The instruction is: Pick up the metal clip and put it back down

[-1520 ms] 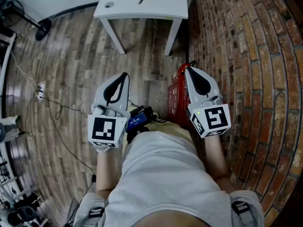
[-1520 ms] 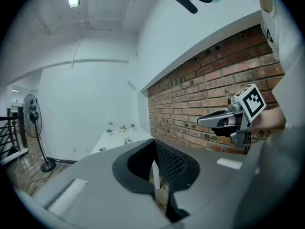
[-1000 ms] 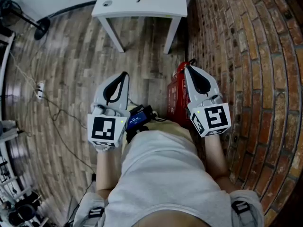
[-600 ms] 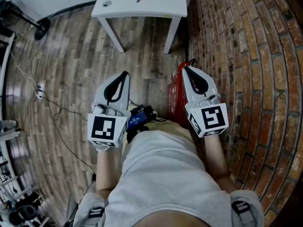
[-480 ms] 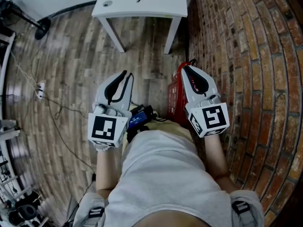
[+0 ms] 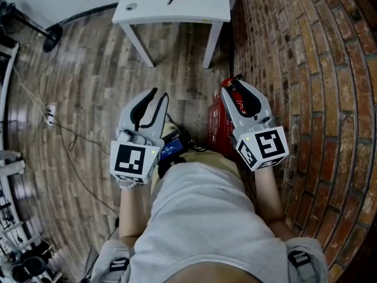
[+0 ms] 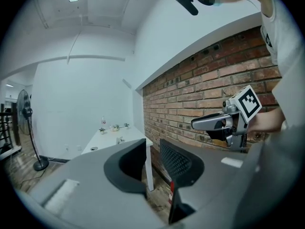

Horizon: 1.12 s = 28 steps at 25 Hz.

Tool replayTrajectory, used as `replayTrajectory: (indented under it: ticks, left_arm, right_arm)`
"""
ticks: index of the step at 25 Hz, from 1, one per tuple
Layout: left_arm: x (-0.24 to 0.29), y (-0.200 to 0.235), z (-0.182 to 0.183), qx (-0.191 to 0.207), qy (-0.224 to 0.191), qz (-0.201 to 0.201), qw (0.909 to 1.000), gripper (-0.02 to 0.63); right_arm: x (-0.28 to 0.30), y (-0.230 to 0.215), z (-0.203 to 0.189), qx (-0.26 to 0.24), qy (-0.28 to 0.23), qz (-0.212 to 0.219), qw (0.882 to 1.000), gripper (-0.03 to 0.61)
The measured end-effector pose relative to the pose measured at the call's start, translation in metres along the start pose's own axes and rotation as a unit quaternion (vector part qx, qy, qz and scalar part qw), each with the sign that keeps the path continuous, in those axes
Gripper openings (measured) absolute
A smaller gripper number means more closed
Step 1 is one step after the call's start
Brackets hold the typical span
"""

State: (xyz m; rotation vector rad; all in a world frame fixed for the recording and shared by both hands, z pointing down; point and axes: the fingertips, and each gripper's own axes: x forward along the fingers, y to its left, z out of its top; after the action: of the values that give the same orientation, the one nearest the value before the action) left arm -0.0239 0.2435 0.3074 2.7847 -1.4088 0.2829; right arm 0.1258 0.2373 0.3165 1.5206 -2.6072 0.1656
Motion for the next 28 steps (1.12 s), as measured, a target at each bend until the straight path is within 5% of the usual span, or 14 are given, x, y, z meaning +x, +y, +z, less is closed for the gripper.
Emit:
replayTrajectory:
  ticks: [11, 28]
  left_arm:
    - [0.039, 0.023, 0.005, 0.007, -0.01, -0.013, 0.9998, 0.091]
    - [0.132, 0.128, 0.015, 0.004, 0.0, -0.042, 0.9991, 0.091]
  right_arm:
    - [0.032, -0.023, 0.003, 0.012, -0.003, -0.009, 1.0, 0.127]
    - [0.155, -0.061, 0.025, 0.001, 0.025, -0.037, 0.999, 0.132]
